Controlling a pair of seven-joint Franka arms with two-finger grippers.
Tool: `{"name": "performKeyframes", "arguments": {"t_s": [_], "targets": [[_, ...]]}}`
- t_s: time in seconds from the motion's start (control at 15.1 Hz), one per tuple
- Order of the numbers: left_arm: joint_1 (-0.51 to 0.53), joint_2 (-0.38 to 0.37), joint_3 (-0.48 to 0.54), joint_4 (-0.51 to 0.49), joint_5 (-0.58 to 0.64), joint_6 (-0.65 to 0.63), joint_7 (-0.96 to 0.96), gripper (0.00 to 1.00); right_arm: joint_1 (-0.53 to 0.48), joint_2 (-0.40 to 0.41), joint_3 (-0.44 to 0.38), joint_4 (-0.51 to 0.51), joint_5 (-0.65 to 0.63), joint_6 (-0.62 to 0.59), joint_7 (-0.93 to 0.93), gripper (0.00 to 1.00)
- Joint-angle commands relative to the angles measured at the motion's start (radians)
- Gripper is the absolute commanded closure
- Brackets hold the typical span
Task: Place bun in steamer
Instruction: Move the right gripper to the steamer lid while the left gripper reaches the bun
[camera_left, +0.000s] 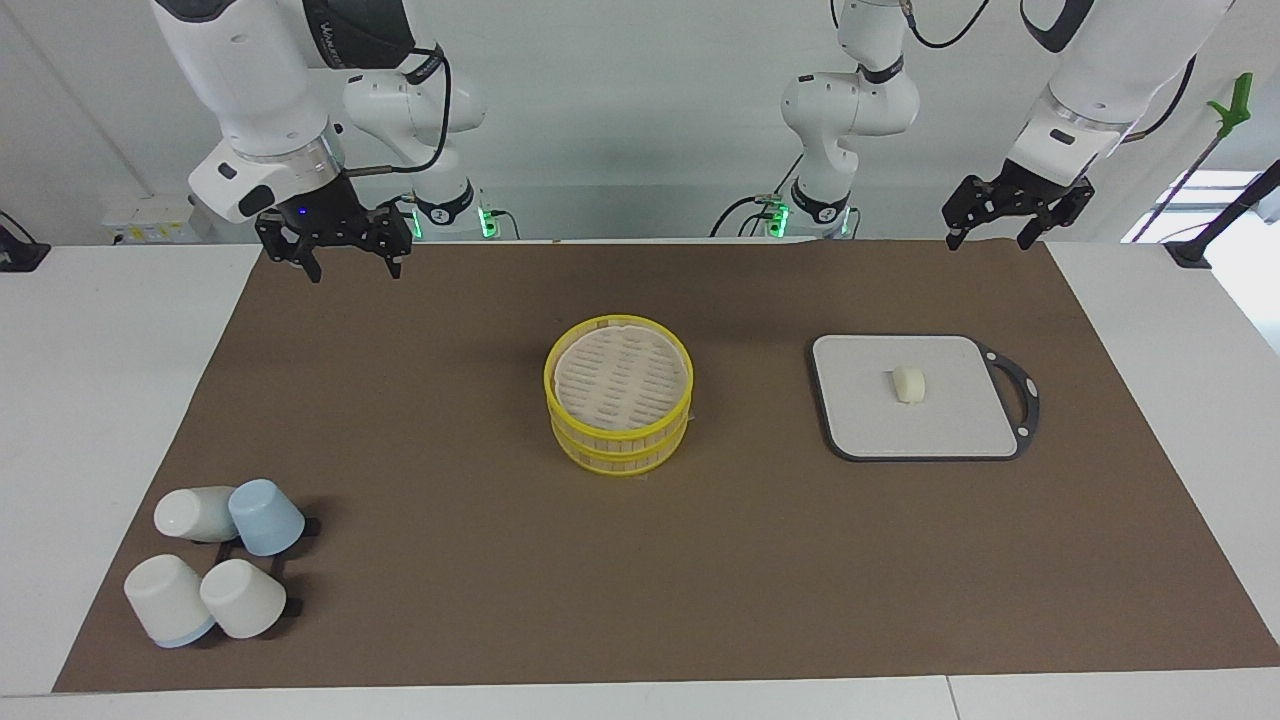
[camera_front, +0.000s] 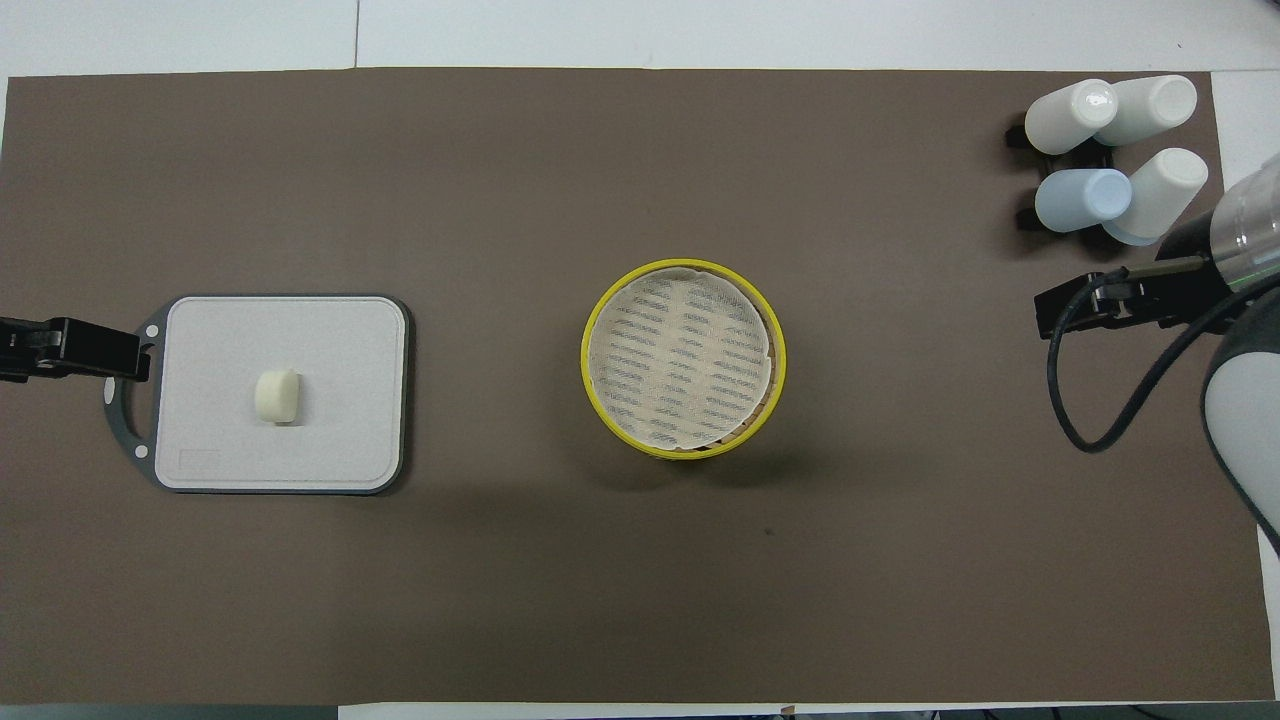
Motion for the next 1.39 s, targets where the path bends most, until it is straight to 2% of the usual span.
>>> {"name": "performKeyframes", "arguments": {"t_s": [0.0, 0.4, 0.46, 0.6, 0.73, 0.8, 0.86, 0.93, 0.99, 1.06, 1.19, 1.33], "targets": [[-0.01, -0.019, 0.008, -0.014, -0.01, 0.011, -0.001, 0.0, -0.012, -0.005, 0.003, 0.004, -0.014, 0.004, -0.008, 0.0], [-0.01, -0.02, 0.01, -0.02, -0.01, 0.012, 0.001, 0.0, -0.012, -0.011, 0.033, 0.002, 0.0, -0.048, -0.015, 0.0], [-0.007, -0.031, 0.01, -0.046, -0.01, 0.023, 0.002, 0.0, -0.014, -0.011, 0.059, 0.005, 0.001, -0.047, -0.026, 0.0], [-0.006, -0.083, 0.011, -0.177, -0.01, 0.13, 0.002, 0.0, 0.005, -0.012, 0.131, 0.005, 0.043, 0.017, -0.005, 0.0], [-0.004, -0.101, 0.017, -0.224, -0.01, 0.17, 0.002, 0.0, 0.098, 0.017, 0.159, 0.011, 0.054, 0.043, 0.158, 0.0], [-0.004, -0.103, 0.017, -0.228, -0.01, 0.172, 0.002, 0.0, 0.171, 0.102, 0.159, 0.089, 0.051, 0.04, 0.27, 0.0], [-0.004, -0.097, 0.017, -0.247, -0.01, 0.187, 0.005, 0.0, 0.245, 0.209, 0.158, 0.212, 0.035, 0.028, 0.363, 0.0], [-0.003, -0.091, 0.017, -0.302, -0.01, 0.236, 0.021, 0.0, 0.349, 0.348, 0.147, 0.341, 0.008, 0.031, 0.467, 0.0], [0.002, -0.095, 0.017, -0.401, -0.01, 0.341, 0.044, 0.0, 0.405, 0.439, 0.145, 0.423, -0.012, 0.049, 0.551, 0.0], [0.022, -0.098, 0.017, -0.481, -0.01, 0.433, 0.064, 0.0, 0.44, 0.501, 0.145, 0.463, -0.018, 0.116, 0.634, 0.0], [0.042, -0.053, 0.017, -0.596, -0.01, 0.582, 0.131, 0.0, 0.514, 0.57, 0.147, 0.447, -0.049, 0.229, 0.684, 0.0], [0.042, 0.024, 0.017, -0.658, -0.01, 0.742, 0.165, 0.0, 0.533, 0.575, 0.15, 0.305, -0.12, 0.359, 0.683, 0.0]]}}
